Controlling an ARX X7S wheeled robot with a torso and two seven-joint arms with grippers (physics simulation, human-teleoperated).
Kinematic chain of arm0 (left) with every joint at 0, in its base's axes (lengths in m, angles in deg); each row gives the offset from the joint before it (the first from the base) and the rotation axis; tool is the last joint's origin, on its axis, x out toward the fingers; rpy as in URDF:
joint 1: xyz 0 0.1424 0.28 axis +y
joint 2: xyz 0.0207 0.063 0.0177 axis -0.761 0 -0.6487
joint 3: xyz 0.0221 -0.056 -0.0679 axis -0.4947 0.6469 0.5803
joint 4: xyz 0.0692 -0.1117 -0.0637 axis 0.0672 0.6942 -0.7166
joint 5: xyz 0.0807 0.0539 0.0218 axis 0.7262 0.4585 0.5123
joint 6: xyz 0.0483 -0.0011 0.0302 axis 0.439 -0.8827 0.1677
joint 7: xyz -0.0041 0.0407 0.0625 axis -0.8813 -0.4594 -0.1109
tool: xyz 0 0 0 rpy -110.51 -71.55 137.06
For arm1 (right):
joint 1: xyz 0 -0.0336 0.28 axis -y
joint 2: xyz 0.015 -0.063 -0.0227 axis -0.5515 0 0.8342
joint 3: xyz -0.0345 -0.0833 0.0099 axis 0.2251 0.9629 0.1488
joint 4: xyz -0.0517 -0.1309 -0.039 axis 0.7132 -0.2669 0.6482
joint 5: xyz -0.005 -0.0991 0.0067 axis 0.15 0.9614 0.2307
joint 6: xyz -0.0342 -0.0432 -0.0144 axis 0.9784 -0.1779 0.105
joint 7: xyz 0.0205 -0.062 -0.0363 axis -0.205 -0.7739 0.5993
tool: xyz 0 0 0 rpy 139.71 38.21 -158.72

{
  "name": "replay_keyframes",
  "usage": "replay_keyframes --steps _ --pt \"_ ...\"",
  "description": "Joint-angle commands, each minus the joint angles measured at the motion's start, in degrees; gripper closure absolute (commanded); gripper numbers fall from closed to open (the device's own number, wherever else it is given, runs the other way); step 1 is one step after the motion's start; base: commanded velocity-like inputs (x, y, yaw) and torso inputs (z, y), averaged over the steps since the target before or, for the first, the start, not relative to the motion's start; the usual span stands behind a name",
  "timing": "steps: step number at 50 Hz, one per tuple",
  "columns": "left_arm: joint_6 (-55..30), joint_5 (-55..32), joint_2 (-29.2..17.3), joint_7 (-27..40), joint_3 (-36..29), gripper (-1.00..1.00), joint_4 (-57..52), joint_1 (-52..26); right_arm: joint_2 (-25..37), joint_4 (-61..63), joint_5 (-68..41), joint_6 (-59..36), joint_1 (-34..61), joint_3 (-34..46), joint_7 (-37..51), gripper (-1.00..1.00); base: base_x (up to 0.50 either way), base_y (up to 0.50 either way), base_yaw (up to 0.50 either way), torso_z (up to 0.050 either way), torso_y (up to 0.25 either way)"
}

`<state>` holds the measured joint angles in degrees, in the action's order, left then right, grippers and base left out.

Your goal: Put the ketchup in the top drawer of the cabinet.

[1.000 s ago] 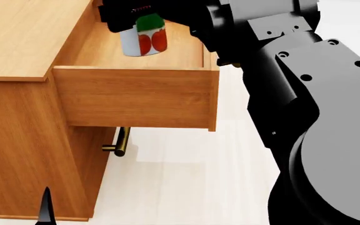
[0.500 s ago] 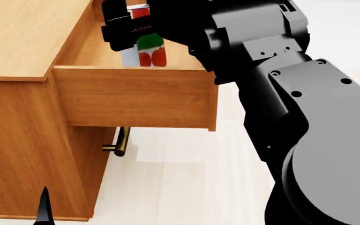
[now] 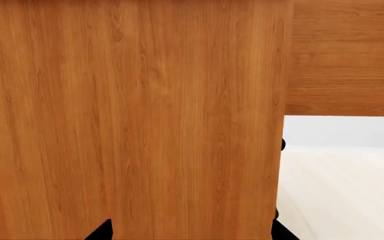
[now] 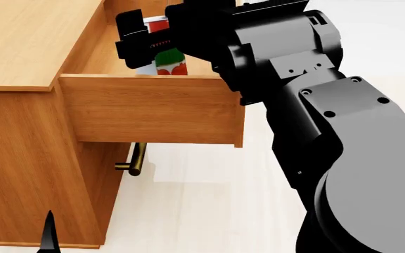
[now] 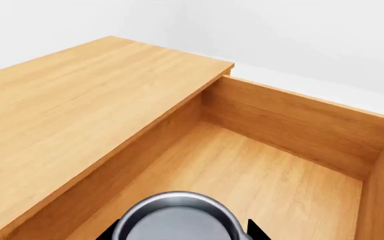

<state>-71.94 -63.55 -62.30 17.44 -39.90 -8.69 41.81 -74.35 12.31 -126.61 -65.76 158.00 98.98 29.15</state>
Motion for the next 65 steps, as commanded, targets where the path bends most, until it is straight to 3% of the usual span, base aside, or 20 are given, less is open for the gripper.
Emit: replay_keyframes --steps 1,5,6,28,44,54,65 --pt "0.0 -0.14 -0.1 0.13 -0.08 -1.0 0.05 -0.1 0.0 0.42 2.24 0.74 -0.16 -0.8 -1.04 1.0 0.0 0.0 0.0 0.0 0.0" --pt "0.26 -0.03 -0.03 0.09 -0.22 -1.0 0.42 -0.12 0.0 0.4 2.8 1.17 -0.25 -0.78 -1.09 1.0 0.0 0.0 0.0 0.0 0.0" --pt "0.34 -0.07 -0.03 0.08 -0.21 -1.0 0.46 -0.1 0.0 0.43 3.25 1.43 -0.3 -0.74 -0.83 -1.0 0.0 0.0 0.0 0.0 0.0" --pt "0.39 -0.25 -0.16 0.27 -0.49 -1.0 0.73 -0.25 0.0 0.16 3.8 3.3 0.61 -1.46 -0.24 -1.0 0.0 0.0 0.0 0.0 0.0" --pt "0.39 -0.31 -0.33 0.5 -0.77 -1.0 0.13 -0.2 0.0 0.03 -8.86 29.77 7.31 -0.3 7.79 -1.0 0.0 0.0 0.0 0.0 0.001" --pt "0.13 -0.21 -0.22 0.54 -1.27 -1.0 0.15 -0.65 0.0 -1.56 -9.55 27.77 9.91 2.77 12.03 -1.0 0.0 0.0 0.0 0.0 0.0" --pt "0.1 -0.36 -0.27 0.45 -1.42 -1.0 0.79 -1.03 2.51 -1.27 -9.85 24.57 17.49 3.44 10.44 -1.0 0.0 0.0 0.0 0.0 0.0"
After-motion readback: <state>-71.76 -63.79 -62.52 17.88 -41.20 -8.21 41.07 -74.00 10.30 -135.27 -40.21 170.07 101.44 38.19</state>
